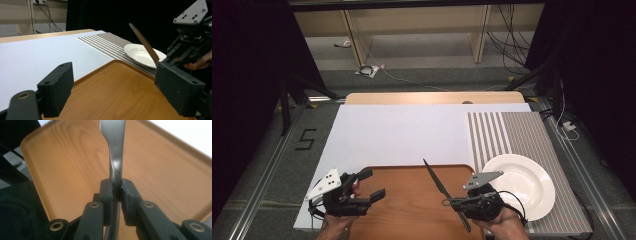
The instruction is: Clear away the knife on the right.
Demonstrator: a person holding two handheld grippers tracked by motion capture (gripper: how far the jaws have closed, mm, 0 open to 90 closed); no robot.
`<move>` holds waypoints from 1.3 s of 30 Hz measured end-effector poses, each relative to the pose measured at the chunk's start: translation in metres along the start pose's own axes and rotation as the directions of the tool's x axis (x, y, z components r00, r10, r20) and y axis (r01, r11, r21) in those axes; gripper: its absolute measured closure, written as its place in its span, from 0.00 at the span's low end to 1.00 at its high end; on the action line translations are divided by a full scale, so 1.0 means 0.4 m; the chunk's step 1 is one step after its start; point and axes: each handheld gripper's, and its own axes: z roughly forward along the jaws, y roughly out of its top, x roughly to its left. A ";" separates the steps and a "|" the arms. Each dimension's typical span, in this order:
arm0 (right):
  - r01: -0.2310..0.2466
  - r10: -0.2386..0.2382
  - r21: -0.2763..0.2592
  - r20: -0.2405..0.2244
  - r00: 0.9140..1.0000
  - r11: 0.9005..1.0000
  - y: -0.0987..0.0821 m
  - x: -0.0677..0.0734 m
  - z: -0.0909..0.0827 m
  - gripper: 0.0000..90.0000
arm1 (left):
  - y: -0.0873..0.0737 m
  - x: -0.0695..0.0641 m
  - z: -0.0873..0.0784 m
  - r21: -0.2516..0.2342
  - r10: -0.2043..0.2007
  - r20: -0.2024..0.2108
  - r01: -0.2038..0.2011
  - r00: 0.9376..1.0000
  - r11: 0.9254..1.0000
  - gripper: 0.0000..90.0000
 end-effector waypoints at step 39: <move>0.075 -0.088 0.386 0.017 0.996 0.919 -0.024 0.042 0.105 0.89 | 0.000 -0.001 0.001 0.001 0.001 0.001 -0.001 1.000 1.000 0.17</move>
